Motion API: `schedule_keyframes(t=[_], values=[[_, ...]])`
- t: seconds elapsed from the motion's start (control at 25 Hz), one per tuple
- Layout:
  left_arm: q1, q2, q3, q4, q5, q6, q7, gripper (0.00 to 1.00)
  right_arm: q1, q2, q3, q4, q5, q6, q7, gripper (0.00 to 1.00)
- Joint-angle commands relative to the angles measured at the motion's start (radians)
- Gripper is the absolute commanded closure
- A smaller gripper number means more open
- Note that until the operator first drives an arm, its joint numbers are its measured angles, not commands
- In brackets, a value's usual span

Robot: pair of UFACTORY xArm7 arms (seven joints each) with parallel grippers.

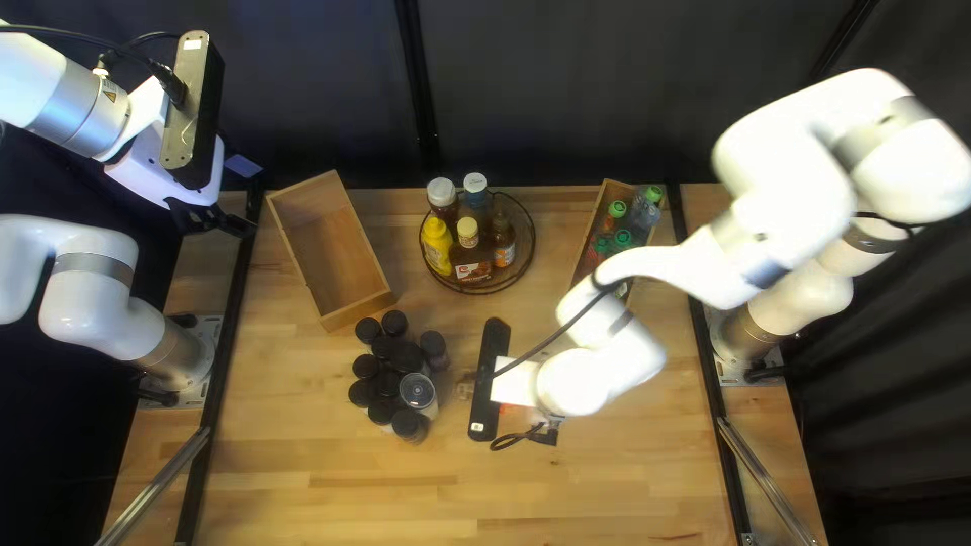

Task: Separate condiments, baby food and spices and place it in 3 different racks/containers

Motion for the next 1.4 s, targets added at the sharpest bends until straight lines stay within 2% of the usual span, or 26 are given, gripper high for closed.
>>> schedule_keyframes(t=[0.04,0.32,0.44,0.6,0.72,1.08,1.4], values=[[0.000,0.000,0.000,0.000,0.000,0.000,0.000,0.00,0.028,0.127,-0.025,0.030,0.083,0.145,-0.090,1.00],[0.000,0.000,0.000,0.000,0.000,0.000,0.000,0.00,0.040,0.289,-0.083,0.092,0.135,0.381,-0.181,1.00],[0.000,0.000,0.000,0.000,0.000,0.000,0.000,0.00,0.034,0.346,-0.116,0.096,0.135,0.445,-0.221,1.00],[0.000,0.000,0.000,0.000,0.000,0.000,0.000,0.00,0.019,0.413,-0.166,0.051,0.122,0.478,-0.262,1.00],[0.000,0.000,0.000,0.000,0.000,0.000,0.000,0.00,0.005,0.464,-0.211,-0.006,0.107,0.475,-0.297,1.00],[0.000,0.000,0.000,0.000,0.000,0.000,0.000,0.00,-0.044,0.501,-0.311,-0.132,0.063,0.401,-0.361,1.00],[0.000,0.000,0.000,0.000,0.000,0.000,0.000,0.00,-0.068,0.449,-0.330,-0.173,0.047,0.327,-0.350,0.99]])
